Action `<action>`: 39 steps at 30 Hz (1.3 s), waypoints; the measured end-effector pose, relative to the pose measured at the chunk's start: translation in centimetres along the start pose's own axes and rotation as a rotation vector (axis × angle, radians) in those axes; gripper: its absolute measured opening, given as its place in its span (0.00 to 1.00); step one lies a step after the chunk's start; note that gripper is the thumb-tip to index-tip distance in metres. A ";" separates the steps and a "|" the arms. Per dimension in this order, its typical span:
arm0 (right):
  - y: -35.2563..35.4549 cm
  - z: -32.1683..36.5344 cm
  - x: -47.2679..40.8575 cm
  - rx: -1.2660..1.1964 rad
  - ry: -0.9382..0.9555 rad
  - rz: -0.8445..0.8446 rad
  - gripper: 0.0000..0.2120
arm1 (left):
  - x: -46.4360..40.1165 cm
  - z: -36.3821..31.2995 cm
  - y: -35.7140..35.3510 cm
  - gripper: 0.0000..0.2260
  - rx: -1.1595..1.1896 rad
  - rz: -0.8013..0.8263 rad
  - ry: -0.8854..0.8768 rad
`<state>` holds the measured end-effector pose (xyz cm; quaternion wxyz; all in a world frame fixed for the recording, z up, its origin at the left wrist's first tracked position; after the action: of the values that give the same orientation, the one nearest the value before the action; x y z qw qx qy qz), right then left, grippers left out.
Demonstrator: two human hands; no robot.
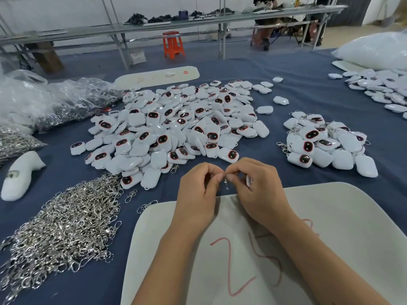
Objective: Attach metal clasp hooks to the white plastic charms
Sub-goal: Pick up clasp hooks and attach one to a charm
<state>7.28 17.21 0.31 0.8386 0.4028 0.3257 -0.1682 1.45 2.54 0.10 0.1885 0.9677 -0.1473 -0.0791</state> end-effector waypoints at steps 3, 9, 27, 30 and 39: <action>0.1 0.0 0.0 -0.070 -0.063 -0.066 0.09 | 0.1 -0.2 0.0 0.09 0.027 -0.001 -0.005; 0.2 0.0 0.0 -0.224 -0.193 -0.056 0.10 | 0.0 -0.1 0.0 0.08 0.014 0.022 -0.028; -0.4 0.5 0.2 -0.580 -0.338 -0.225 0.10 | 1.0 -1.5 -1.7 0.07 0.212 -0.078 -0.047; -0.4 0.4 0.2 -0.600 -0.347 -0.228 0.10 | 1.0 -1.4 -1.9 0.06 0.206 -0.099 -0.054; -0.1 0.8 -0.1 -0.431 -0.295 -0.109 0.09 | 0.5 -0.5 -1.4 0.06 0.042 -0.134 -0.067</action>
<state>7.50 16.53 0.71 0.9333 0.1678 0.2494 -0.1966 2.39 3.80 -0.01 0.1575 0.9760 -0.0902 -0.1207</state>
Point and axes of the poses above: each hand's wrist, its own x-axis away from the middle knuckle, its own y-axis out of the back of the hand, z = x × y, the point moved 1 cm from there along -x, towards the middle knuckle, and after that the axes turned 14 degrees about y, right-handed, at the moved point
